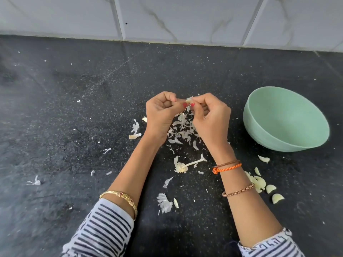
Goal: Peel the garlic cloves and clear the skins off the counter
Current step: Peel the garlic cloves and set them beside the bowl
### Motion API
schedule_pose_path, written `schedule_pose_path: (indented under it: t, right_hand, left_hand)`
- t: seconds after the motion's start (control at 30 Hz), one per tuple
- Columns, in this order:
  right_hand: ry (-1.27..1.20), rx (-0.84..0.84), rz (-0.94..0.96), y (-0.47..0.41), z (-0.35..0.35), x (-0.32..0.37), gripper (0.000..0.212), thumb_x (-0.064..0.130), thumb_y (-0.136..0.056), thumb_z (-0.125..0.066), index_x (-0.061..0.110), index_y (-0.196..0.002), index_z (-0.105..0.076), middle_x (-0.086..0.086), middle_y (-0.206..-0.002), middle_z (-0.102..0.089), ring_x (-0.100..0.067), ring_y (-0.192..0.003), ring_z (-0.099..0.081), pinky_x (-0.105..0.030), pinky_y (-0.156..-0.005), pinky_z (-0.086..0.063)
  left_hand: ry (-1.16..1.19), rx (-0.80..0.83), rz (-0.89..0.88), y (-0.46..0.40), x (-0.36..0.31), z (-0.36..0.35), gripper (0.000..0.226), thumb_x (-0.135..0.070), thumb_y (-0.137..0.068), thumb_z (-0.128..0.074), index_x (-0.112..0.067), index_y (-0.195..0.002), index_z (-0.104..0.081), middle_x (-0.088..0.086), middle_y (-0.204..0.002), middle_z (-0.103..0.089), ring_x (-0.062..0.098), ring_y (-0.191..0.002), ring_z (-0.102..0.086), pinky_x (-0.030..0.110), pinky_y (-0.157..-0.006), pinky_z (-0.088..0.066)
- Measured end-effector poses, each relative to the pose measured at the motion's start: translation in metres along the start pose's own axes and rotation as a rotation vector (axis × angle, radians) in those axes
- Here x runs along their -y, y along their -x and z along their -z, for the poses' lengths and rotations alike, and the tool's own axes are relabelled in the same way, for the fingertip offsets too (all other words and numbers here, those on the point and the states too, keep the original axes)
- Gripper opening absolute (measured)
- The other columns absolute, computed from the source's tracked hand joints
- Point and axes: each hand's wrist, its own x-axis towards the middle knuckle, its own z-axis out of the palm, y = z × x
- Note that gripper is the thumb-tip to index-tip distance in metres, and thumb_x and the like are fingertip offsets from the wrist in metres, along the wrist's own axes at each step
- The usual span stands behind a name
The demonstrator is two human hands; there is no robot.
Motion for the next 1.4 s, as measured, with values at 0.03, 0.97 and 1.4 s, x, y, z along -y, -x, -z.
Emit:
schedule_pose_path:
  t: [0.03,0.97,1.4]
  right_hand:
    - [-0.004,0.014,0.008,0.000,0.000,-0.001,0.009,0.002,-0.083,-0.059,0.003,-0.081,-0.069,0.004,-0.074,-0.066,0.002,-0.062,-0.058,-0.012,-0.058,-0.047]
    - [-0.334,0.067,-0.409,-0.001,0.004,0.015,0.019,0.001,-0.085,-0.061,0.018,-0.082,-0.070,0.001,-0.070,-0.067,-0.010,-0.064,-0.064,-0.024,-0.059,-0.054]
    - [-0.237,0.064,-0.332,-0.001,0.004,0.013,0.019,-0.004,-0.082,-0.059,0.008,-0.075,-0.071,-0.016,-0.058,-0.062,-0.017,-0.049,-0.050,-0.032,-0.046,-0.041]
  left_hand:
    - [0.019,0.000,0.014,-0.001,0.000,0.000,0.033,0.019,-0.076,-0.059,-0.009,-0.065,-0.046,-0.004,-0.058,-0.066,0.002,-0.054,-0.060,0.014,-0.057,-0.046]
    - [-0.435,-0.032,-0.195,-0.004,0.007,0.005,0.012,-0.008,-0.084,-0.063,-0.015,-0.087,-0.071,0.002,-0.077,-0.070,0.019,-0.066,-0.059,0.031,-0.064,-0.049]
    - [-0.891,0.013,-0.663,-0.012,0.017,0.016,0.020,-0.017,-0.082,-0.055,-0.006,-0.083,-0.072,0.003,-0.074,-0.070,0.009,-0.076,-0.050,0.021,-0.069,-0.041]
